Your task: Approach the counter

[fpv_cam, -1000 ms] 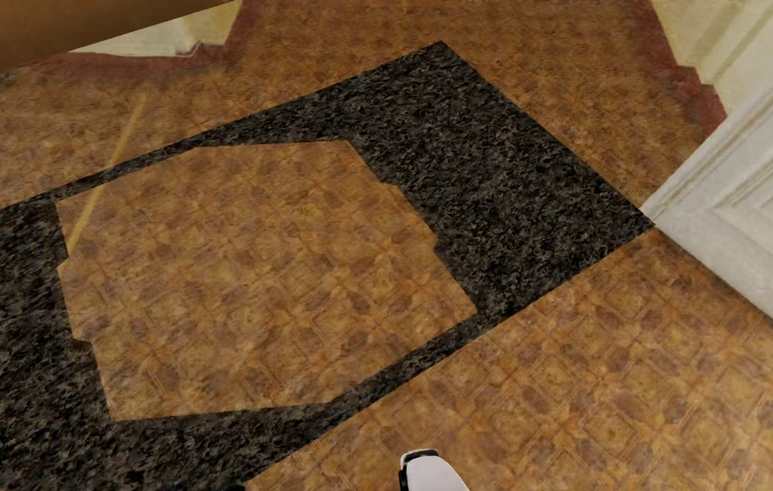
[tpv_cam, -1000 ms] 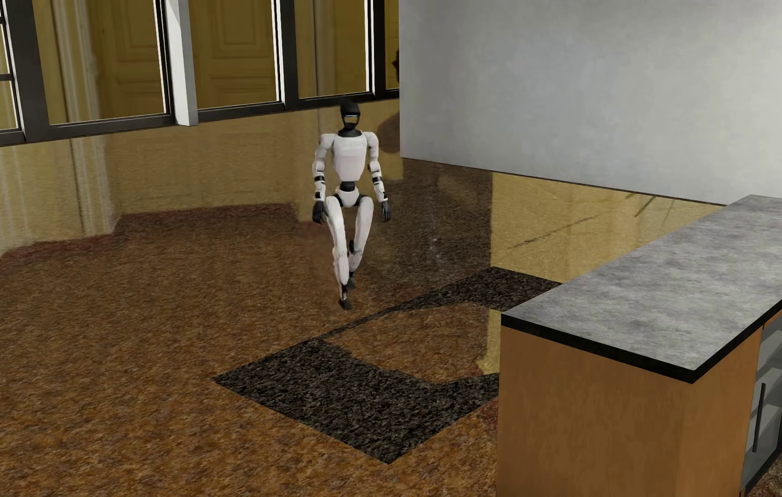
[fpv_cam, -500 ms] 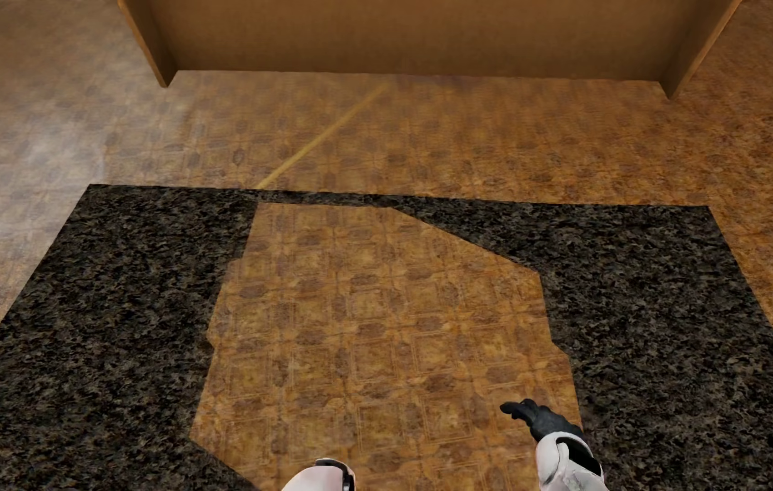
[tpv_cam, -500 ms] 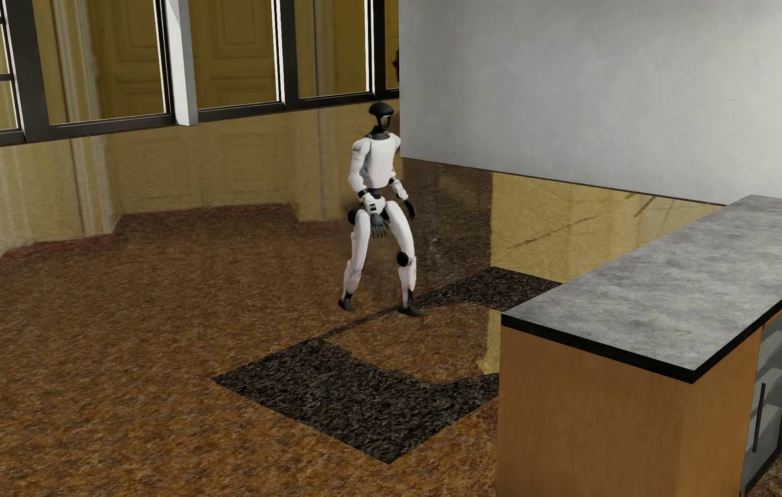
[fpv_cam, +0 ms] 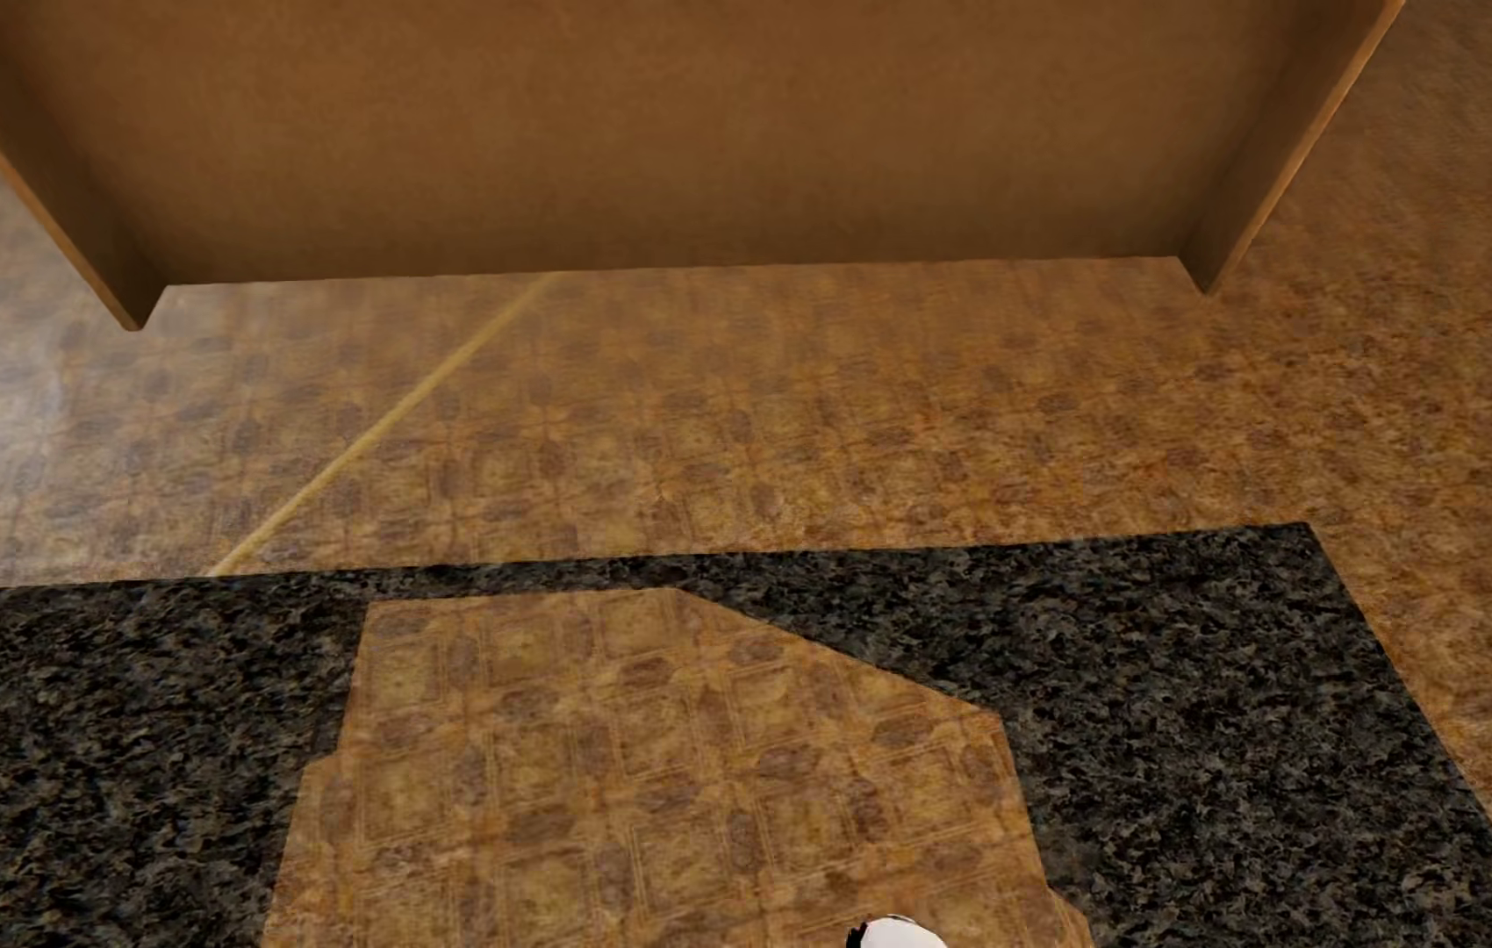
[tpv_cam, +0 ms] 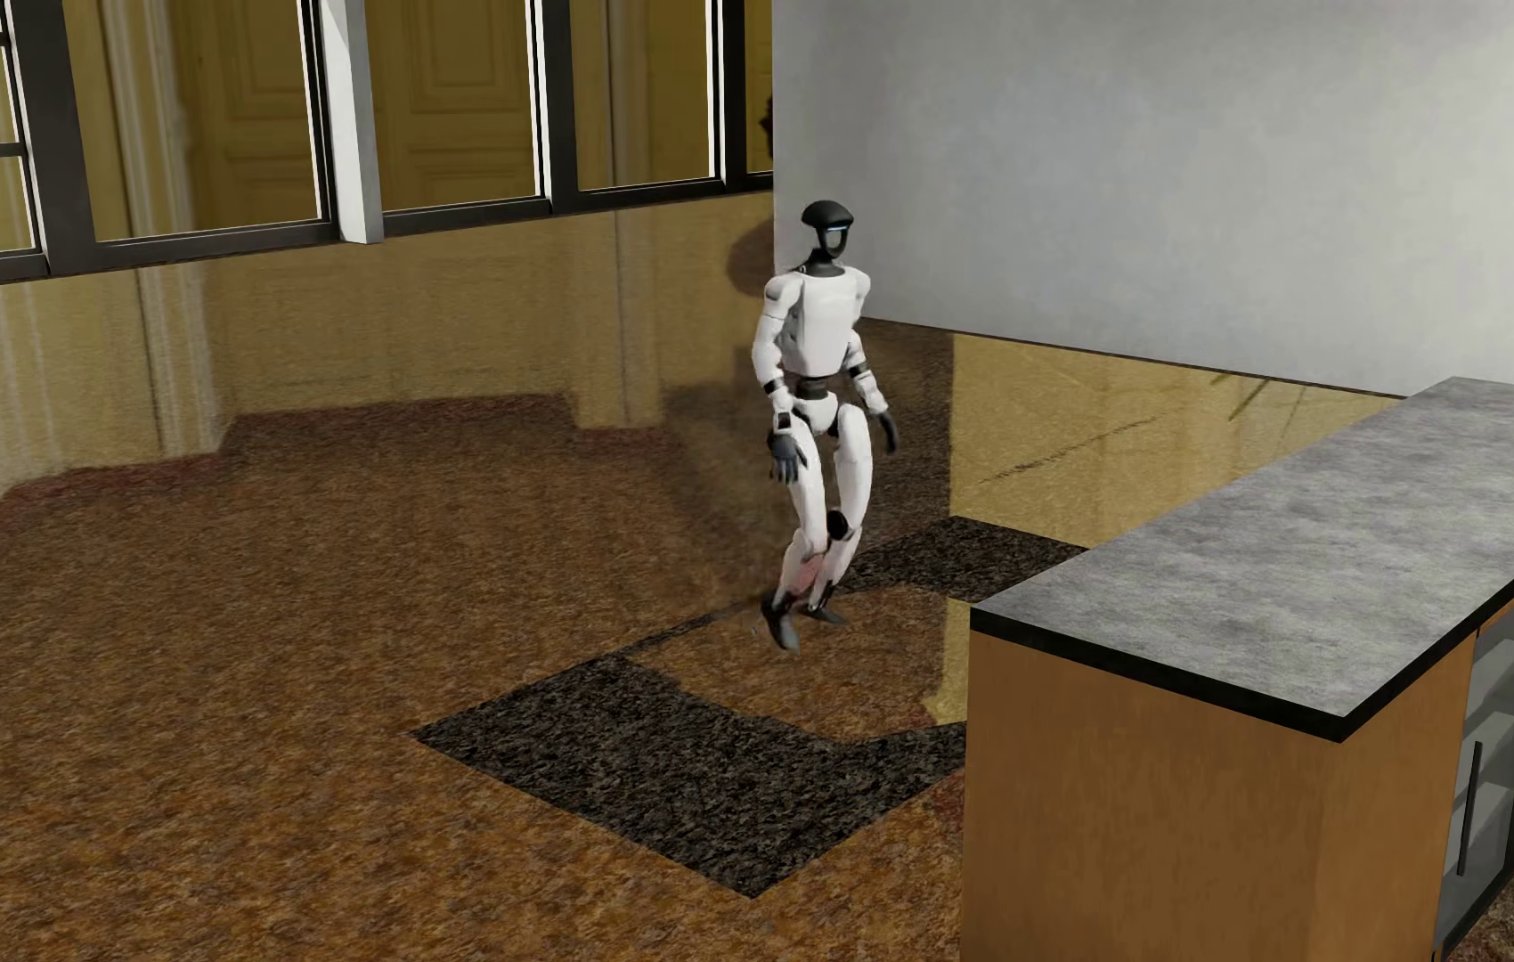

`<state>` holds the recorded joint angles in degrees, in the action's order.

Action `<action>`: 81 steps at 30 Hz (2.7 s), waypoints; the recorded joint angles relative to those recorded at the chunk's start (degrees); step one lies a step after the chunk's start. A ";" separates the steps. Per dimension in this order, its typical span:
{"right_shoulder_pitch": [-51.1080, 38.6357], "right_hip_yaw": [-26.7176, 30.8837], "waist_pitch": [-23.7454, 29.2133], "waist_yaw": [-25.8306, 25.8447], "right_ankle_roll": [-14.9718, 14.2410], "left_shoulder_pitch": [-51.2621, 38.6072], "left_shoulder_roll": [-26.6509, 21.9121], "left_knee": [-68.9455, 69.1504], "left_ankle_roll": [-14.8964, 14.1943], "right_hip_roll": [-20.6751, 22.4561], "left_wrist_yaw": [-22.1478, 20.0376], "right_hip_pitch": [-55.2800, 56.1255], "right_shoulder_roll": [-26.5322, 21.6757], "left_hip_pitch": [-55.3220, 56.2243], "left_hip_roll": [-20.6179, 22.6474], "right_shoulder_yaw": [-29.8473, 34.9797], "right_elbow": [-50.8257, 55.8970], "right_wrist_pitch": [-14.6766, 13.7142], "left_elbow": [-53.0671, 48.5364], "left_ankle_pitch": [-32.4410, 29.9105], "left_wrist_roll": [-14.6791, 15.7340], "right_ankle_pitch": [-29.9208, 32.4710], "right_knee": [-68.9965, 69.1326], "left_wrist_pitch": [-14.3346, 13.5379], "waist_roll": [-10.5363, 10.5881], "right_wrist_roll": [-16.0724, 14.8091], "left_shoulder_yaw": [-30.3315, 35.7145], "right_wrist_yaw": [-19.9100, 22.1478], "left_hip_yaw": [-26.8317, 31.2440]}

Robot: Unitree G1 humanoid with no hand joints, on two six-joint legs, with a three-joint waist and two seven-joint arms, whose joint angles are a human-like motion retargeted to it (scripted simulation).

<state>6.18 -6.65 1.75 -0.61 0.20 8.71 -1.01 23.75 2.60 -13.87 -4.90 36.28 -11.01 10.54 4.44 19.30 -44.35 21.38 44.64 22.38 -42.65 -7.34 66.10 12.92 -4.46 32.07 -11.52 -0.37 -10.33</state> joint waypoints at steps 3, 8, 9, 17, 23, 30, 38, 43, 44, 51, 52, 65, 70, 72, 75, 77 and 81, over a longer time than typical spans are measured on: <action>6.47 -1.36 -1.20 1.70 -3.02 -6.11 -3.81 -0.69 -1.37 6.42 1.86 1.57 0.14 -4.12 0.63 -2.75 -6.31 2.93 -2.70 5.05 0.11 3.21 -32.24 -4.29 0.07 -2.15 2.43 -0.54 3.49; 12.78 -3.72 -2.35 3.16 5.50 -7.72 -6.54 10.81 -5.75 11.24 -2.02 -4.40 2.54 -7.15 -4.25 -4.47 -10.68 4.55 -9.44 1.05 4.15 7.28 -43.81 -6.49 2.24 -2.18 2.61 -2.06 8.59; 11.75 -4.34 -2.03 3.33 5.14 -5.86 -4.80 19.80 -10.07 11.43 -4.29 -5.36 2.79 -4.10 -5.34 -3.73 -11.70 5.22 -9.79 -6.79 6.31 3.78 -40.25 -6.14 2.89 -1.23 0.77 -2.97 9.63; -7.14 -8.31 -0.93 -0.37 3.75 5.70 -2.49 45.84 -5.99 14.72 3.18 -23.38 1.67 22.78 -16.48 -0.25 -7.47 1.25 -3.87 -10.91 3.80 -12.60 -36.17 -1.85 7.46 3.44 2.75 4.20 4.54; -21.96 -2.96 -2.95 -3.23 0.57 14.81 -1.11 -2.71 5.94 15.09 6.32 -35.64 -2.12 17.17 -14.75 5.53 1.91 -6.28 3.86 -18.32 2.35 -19.27 -42.08 2.98 7.98 4.85 0.73 5.27 -17.70; -11.36 -0.21 -0.88 -3.65 -7.08 9.65 2.98 0.79 5.06 3.24 6.44 -20.14 0.16 5.55 -11.01 2.53 5.24 -5.80 2.43 -6.94 2.38 6.24 1.59 -0.04 4.61 3.75 -1.81 3.53 -20.89; 4.32 -8.57 0.06 1.19 0.47 -9.76 -1.17 2.04 0.17 -2.35 0.54 -1.53 -1.75 -1.76 -6.45 1.99 -10.90 3.42 -3.29 0.97 1.13 0.11 -16.92 -5.71 0.20 1.17 3.54 -5.67 -12.20; 15.41 -13.95 -1.50 1.55 5.95 -10.22 -2.25 5.66 -5.02 0.31 -0.94 -8.36 2.85 -4.22 -8.22 -4.10 -7.82 2.77 -8.86 4.79 3.61 6.02 -41.82 -9.09 -0.17 -4.11 7.16 -0.40 -5.56; 14.10 -14.91 -1.37 1.58 5.65 -8.32 -1.91 10.85 -5.97 1.30 -2.17 -9.92 3.49 -3.32 -10.55 -1.48 -9.50 3.46 -8.81 3.68 4.58 4.15 -40.62 -8.18 0.64 -2.35 6.10 -2.27 -4.61; -4.37 -15.49 -0.27 -0.06 5.75 2.37 -3.12 48.41 -8.88 10.04 -0.36 -18.11 3.13 15.43 -20.42 -0.57 -4.43 -0.70 5.27 -10.24 3.58 -4.88 -36.57 3.32 6.48 1.77 -0.13 6.20 9.13; -8.10 -14.18 -0.31 -0.26 5.43 4.06 -2.45 45.79 -9.33 10.69 -0.65 -18.49 2.77 16.09 -20.37 -0.75 -4.30 -1.05 7.07 -7.08 4.79 -5.46 -36.38 4.62 7.13 1.59 -2.08 7.35 8.72; -10.00 -10.28 -3.92 -0.57 2.11 2.08 -3.36 -0.19 -8.86 9.62 4.33 -22.64 2.69 4.47 -14.80 -2.94 -0.08 -3.70 -4.18 -5.73 0.60 -7.67 -42.26 -1.19 8.77 -1.31 1.26 7.97 0.84; 0.36 -13.75 -4.54 -0.28 1.08 -1.90 -1.72 -3.83 -7.88 7.02 2.34 -25.64 6.19 2.12 -11.60 0.22 -14.97 5.24 -9.14 -6.79 2.93 -8.41 -43.56 -5.54 7.10 -2.38 4.37 -2.70 3.77; 4.93 -14.48 -4.47 0.03 0.77 -1.96 -1.45 -3.74 -7.79 6.46 2.81 -26.26 6.60 1.96 -11.05 1.36 -14.35 4.14 -9.29 -6.53 3.28 -8.81 -43.51 -5.74 6.49 -1.76 5.65 -3.96 4.40; 9.77 -14.02 -4.13 0.82 0.48 -0.33 -1.08 -3.25 -7.71 6.17 2.95 -26.53 5.97 1.44 -10.92 0.48 -10.49 1.63 -6.26 -5.80 3.65 -9.26 -43.07 -3.53 5.71 -1.80 5.77 -3.17 3.88; 9.51 -12.77 -3.88 1.16 0.35 0.56 -0.48 -2.85 -7.58 6.42 3.58 -26.31 5.53 0.96 -11.30 -0.55 -9.15 1.88 -1.47 -5.22 3.71 -9.32 -42.80 -0.29 5.36 -1.71 3.31 -1.64 2.65; 2.41 -9.13 -3.48 0.99 0.26 2.08 0.43 -1.56 -7.41 7.87 4.55 -25.38 3.61 0.22 -12.95 0.02 -7.89 1.99 7.04 -3.85 3.97 -9.15 -42.46 5.75 5.12 0.54 -2.15 -1.23 -0.84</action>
<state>8.59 -15.78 -1.73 0.38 0.46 10.78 -0.58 22.20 -4.81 -6.00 -0.36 10.90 -7.40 10.76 -8.51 19.32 -52.24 23.37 51.68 18.54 -38.68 -16.49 23.64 18.67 0.65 32.61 -13.67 -1.60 -11.17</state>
